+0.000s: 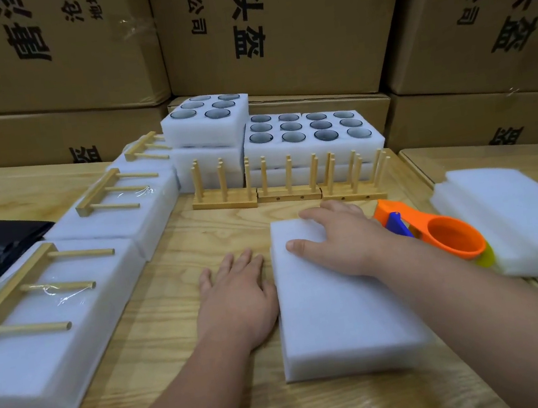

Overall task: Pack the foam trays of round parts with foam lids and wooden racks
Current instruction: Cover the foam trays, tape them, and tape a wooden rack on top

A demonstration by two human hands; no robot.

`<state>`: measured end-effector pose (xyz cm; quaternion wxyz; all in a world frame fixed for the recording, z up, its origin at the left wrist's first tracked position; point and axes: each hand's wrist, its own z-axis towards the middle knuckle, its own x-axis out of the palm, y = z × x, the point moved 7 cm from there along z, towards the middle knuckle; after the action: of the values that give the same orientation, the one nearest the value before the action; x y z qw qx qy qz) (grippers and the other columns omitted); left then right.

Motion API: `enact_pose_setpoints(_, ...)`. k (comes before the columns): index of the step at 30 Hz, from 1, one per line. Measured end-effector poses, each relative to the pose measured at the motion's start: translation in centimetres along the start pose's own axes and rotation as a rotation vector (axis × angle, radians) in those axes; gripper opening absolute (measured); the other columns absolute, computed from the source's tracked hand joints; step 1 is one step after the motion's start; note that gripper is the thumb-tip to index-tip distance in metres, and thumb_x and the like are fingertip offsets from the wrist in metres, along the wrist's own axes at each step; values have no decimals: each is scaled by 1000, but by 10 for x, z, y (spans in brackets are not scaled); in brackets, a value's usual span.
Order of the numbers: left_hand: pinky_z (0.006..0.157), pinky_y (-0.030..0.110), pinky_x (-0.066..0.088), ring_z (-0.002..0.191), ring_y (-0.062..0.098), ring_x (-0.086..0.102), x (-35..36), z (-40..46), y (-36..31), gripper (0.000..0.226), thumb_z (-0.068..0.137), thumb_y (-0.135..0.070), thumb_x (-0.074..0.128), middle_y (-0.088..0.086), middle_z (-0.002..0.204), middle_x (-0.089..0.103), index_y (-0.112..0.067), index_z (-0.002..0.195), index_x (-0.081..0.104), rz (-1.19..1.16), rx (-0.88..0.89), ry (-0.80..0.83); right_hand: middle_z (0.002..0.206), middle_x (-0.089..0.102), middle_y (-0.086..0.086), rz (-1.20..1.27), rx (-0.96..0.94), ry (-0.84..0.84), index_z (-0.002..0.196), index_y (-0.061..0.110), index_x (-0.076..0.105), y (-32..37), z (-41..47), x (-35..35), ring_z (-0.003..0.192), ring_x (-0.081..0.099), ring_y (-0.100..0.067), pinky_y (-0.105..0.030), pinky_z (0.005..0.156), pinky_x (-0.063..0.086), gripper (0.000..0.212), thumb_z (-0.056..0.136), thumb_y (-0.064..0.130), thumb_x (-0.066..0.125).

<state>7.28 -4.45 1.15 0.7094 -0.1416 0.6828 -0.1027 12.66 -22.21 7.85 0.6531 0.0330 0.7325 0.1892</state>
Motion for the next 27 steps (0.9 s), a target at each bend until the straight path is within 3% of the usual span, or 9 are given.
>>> enact_pose_setpoints(7, 125, 50, 1, 157, 12, 6, 1, 0, 0, 57, 103, -45, 28, -16, 169, 16, -33, 159, 29, 7, -1, 7, 163, 31, 3, -88, -62, -26, 155, 40, 32, 6, 1, 2, 152, 20, -23, -59, 122, 8, 79, 88, 82, 37)
enact_pose_setpoints(13, 125, 49, 1, 157, 12, 5, 0, -1, 0, 57, 103, -45, 27, -16, 169, 16, -33, 159, 29, 4, -1, 5, 153, 42, 2, -148, -66, -35, 151, 42, 33, 6, -4, 6, 144, 31, -25, -56, 120, 16, 75, 88, 82, 27)
enact_pose_setpoints(17, 126, 49, 0, 157, 11, 5, 0, -1, 0, 57, 103, -44, 27, -16, 169, 15, -33, 159, 28, 0, 0, 5, 150, 43, 4, -156, -73, -20, 150, 44, 31, 5, -11, 9, 143, 31, -24, -56, 120, 15, 86, 77, 87, 13)
enact_pose_setpoints(23, 125, 49, 1, 157, 13, 6, 0, 0, -1, 55, 104, -44, 26, -16, 168, 17, -34, 158, 31, -4, 1, -1, 159, 36, -2, -153, 0, 71, 152, 40, 34, 6, 9, 6, 151, 23, -27, -63, 120, -2, 72, 93, 79, 24)
enact_pose_setpoints(25, 125, 49, 2, 157, 13, 6, 0, 0, -1, 55, 104, -44, 26, -16, 168, 17, -34, 158, 30, 2, 3, -3, 156, 42, -3, -145, 3, 8, 148, 35, 43, 14, 24, -5, 148, 30, -28, -63, 120, 4, 65, 96, 72, 31)
enact_pose_setpoints(27, 126, 49, 1, 157, 12, 5, -1, 0, -1, 56, 104, -45, 25, -16, 169, 16, -34, 159, 30, -1, 3, -3, 143, 56, -1, -104, 3, -99, 140, 30, 54, 22, 41, -21, 137, 46, -28, -55, 115, 28, 56, 96, 62, 44)
